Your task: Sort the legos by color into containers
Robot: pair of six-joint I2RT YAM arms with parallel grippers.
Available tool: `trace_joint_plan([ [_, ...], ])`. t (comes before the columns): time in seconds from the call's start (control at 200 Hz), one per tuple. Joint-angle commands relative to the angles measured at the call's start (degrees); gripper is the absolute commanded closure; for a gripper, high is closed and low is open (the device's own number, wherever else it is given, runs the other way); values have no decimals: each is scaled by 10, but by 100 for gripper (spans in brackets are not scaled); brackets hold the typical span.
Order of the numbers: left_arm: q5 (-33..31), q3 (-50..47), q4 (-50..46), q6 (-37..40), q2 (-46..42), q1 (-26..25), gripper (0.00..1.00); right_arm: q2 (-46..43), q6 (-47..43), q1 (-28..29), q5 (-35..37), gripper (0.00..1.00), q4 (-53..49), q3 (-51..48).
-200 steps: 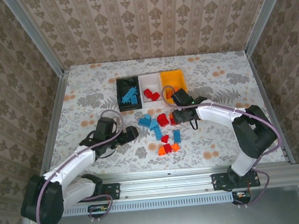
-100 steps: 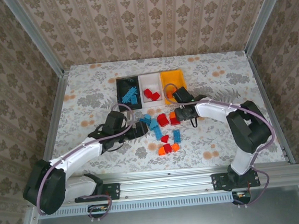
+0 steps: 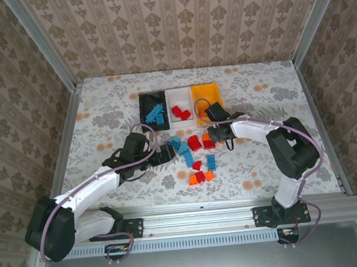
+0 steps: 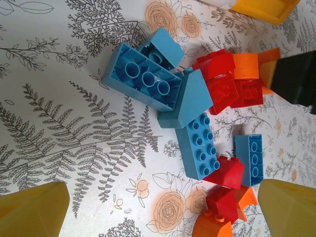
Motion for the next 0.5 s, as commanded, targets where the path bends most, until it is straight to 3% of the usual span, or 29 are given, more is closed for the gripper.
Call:
trace_joint_plan([
  [0.0,-8,10,-2,5,11,0,0,-73,6,-3,24,73,-8,2],
  [0.155,-4,7,19,-8,27,5,0,-44,-14,-22,37,73,-28,88],
  [0.495,-5,-30,0,-20,-24,31,0,200,-44,-59,17,67,-120,398],
])
